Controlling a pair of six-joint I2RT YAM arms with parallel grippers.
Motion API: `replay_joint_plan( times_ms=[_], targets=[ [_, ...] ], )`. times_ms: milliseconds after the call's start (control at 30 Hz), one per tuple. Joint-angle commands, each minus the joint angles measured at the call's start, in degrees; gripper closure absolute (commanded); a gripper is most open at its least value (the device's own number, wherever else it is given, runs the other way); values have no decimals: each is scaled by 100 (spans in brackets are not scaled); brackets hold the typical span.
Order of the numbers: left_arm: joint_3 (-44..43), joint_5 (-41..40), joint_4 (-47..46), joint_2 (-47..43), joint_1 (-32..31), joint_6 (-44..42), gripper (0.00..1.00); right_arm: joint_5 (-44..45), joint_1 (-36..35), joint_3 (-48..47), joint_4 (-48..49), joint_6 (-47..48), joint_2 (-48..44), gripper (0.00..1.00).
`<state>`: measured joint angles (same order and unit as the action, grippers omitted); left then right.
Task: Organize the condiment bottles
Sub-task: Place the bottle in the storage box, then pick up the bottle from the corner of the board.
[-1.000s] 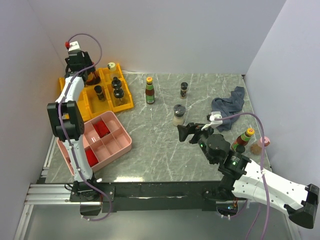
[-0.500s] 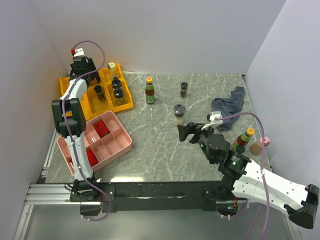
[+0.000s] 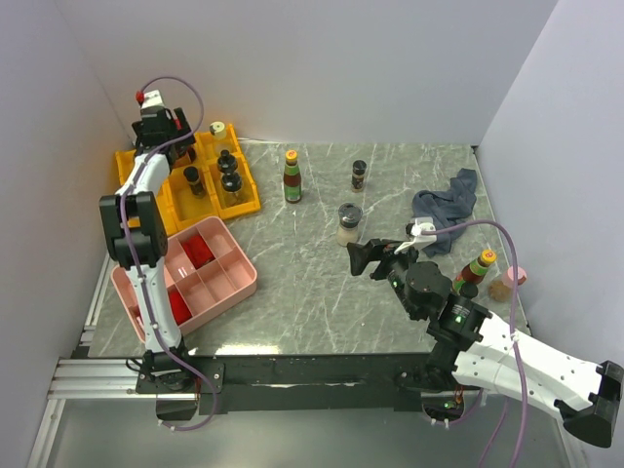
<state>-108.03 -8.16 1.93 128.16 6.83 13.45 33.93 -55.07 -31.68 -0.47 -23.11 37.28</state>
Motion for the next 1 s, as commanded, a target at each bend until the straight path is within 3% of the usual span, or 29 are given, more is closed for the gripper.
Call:
replay_joint_plan(
  times_ms=[0, 200, 367, 467, 600, 767, 967],
  targets=[
    [-192, 113, -264, -887, 11, 228, 0, -80, 49, -75, 153, -35, -28, 0],
    [-123, 95, 526, -1739, 3, 781, 1, -176, 75, -329, -233, -281, 200, 0],
    [352, 920, 1019, -2522, -155, 1440, 1, 165, 84, -856, -1006, -1001, 736, 0],
    [878, 861, 1327, -3164, -585, 1493, 0, 578, 84, -1365, -1796, -1511, 1272, 0],
    [2793, 1412, 626, -4480, -1410, 1748, 1, 948, 84, -1894, -2947, -2344, 1939, 0],
    [4129, 1212, 518, -5256, -2334, 1600, 1, 1097, 102, -1982, -3275, -2864, 2134, 0],
    [4982, 834, 422, -5837, -3749, 1362, 1, 1150, 374, -1921, -3327, -3093, 2336, 0]
  ],
)
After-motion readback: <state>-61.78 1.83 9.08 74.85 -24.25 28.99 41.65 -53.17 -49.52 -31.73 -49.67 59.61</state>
